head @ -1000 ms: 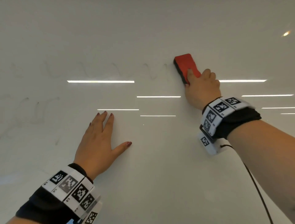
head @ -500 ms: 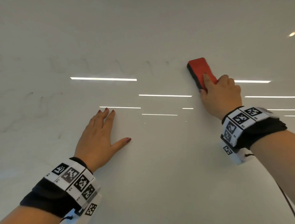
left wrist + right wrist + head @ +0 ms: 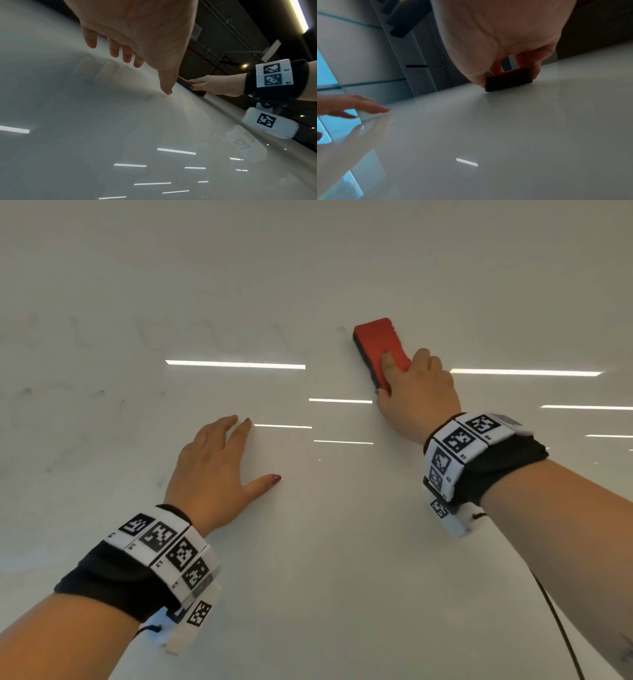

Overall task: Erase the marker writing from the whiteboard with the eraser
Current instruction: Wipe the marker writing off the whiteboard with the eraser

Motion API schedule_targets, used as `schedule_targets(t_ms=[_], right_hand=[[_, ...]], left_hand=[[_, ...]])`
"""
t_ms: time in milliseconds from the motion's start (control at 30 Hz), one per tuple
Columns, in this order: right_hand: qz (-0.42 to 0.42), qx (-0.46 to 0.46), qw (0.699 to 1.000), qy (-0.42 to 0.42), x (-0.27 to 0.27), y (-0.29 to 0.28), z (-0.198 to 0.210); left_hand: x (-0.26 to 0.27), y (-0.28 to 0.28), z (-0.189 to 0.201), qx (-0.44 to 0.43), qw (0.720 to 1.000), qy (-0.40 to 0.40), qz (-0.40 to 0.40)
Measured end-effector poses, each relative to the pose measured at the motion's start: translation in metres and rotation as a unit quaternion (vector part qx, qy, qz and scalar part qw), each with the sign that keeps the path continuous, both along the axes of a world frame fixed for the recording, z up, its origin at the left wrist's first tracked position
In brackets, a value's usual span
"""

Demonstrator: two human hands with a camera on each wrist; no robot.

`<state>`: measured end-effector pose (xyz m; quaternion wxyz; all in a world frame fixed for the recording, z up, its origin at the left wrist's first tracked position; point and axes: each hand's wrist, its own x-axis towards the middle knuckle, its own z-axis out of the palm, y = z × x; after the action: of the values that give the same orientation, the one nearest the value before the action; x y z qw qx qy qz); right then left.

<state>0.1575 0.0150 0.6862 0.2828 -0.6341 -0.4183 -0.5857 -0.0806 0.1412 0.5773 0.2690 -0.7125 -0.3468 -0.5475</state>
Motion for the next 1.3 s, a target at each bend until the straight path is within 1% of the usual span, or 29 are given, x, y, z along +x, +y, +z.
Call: schedule_targets(t_ms=[133,200,267,367,433,567,633,700,767,900,967,1033,1100,1300], right_hand=[[0.004,-0.078,0.994,-0.075,-0.008,-0.005,-0.011],[0.0,-0.09,0.992,-0.083,-0.006,-0.009,-0.013],[-0.009,-0.061,0.997,-0.054,-0.001,-0.011,-0.011],[-0.014,0.012,0.999,0.037,0.003,-0.01,-0.005],[-0.012,0.042,0.996,0.08,-0.001,-0.004,0.0],[0.023,0.073,0.99,0.122,-0.02,0.012,0.011],[0.039,0.073,0.989,0.126,-0.03,0.018,0.017],[0.039,0.056,0.993,0.096,-0.043,0.023,0.018],[0.037,0.032,0.998,0.045,-0.06,0.03,0.012],[0.032,-0.034,0.998,-0.053,-0.091,0.046,-0.018],[0.009,-0.046,0.996,-0.08,-0.092,0.045,-0.026],[-0.007,-0.045,0.996,-0.083,-0.086,0.039,-0.023],[-0.013,-0.035,0.997,-0.061,-0.078,0.034,-0.015],[-0.021,0.024,0.998,0.054,-0.054,0.02,0.016]], left_hand=[[-0.008,0.007,0.003,-0.007,1.0,0.02,-0.002],[-0.01,0.009,0.003,-0.003,1.0,0.029,0.0],[-0.013,0.011,0.002,0.002,0.999,0.041,0.004],[-0.02,0.016,0.002,0.009,0.998,0.062,0.002],[-0.024,0.018,0.003,0.015,0.997,0.072,0.0],[-0.026,0.02,0.003,0.02,0.996,0.083,-0.007],[-0.025,0.02,0.003,0.023,0.996,0.085,-0.002],[-0.025,0.021,0.003,0.026,0.996,0.085,-0.002],[-0.025,0.023,0.003,0.031,0.996,0.085,-0.003],[-0.024,0.023,0.002,0.041,0.996,0.08,-0.009],[-0.023,0.022,0.002,0.043,0.996,0.08,-0.005],[-0.024,0.023,0.002,0.045,0.996,0.08,-0.001],[-0.025,0.023,0.002,0.045,0.996,0.082,-0.002],[-0.032,0.025,0.005,0.047,0.993,0.105,0.003]])
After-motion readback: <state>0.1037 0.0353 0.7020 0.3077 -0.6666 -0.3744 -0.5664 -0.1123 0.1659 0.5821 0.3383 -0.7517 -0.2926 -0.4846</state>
